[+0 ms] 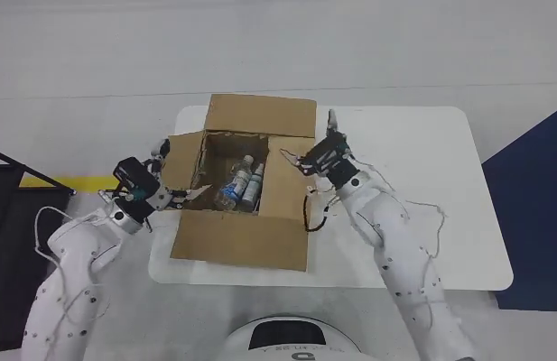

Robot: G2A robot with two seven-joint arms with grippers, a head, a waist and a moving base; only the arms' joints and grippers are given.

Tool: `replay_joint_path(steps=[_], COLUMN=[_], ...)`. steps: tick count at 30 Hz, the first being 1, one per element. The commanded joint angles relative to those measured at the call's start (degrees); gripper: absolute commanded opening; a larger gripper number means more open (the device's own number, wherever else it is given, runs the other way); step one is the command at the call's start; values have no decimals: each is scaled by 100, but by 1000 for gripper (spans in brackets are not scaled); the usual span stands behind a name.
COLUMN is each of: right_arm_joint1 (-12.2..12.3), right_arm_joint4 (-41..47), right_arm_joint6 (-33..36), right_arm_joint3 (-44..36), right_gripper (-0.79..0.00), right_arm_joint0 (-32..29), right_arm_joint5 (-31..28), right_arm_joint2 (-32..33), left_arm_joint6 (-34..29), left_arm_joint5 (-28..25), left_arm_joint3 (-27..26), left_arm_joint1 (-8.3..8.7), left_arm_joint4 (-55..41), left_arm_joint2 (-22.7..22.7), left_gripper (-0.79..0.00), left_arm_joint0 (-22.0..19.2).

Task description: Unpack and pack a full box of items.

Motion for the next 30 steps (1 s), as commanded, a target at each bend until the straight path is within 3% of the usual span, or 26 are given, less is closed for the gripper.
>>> replay_joint_path(steps=[1, 7, 14, 19, 26, 30], right_arm_joint1=[31, 78, 89, 93, 125, 162], right_arm_joint4=[41, 289, 208, 136, 258, 508], right_arm_joint6=[-72, 8, 1096, 1590, 1351, 294], right_arm_joint3=[-253, -251, 130, 347, 434, 229], right_gripper=[0, 0, 0, 0, 0, 0], right_arm_joint0=[-514, -954, -608, -378, -428, -800], right_arm_joint5=[181, 284, 143, 114, 67, 132], right_arm_joint2=[251, 559, 383, 268, 348, 613], left_arm_joint6=[-123, -225, -376, -775, -1017, -1085], left_arm_joint5=[121, 740, 1392, 1467, 1661, 1817], left_arm_joint3=[-25, 69, 399, 745, 1070, 1018], left_arm_joint1=[-9, -35, -83, -143, -277, -332], left_arm_joint4=[308, 1567, 2577, 2814, 2898, 2658], left_arm_joint2=[276, 961, 1618, 2032, 2704, 2825], left_gripper=[0, 0, 0, 0, 0, 0], left_arm_joint0=[-133, -439, -722, -1047, -1524, -1614])
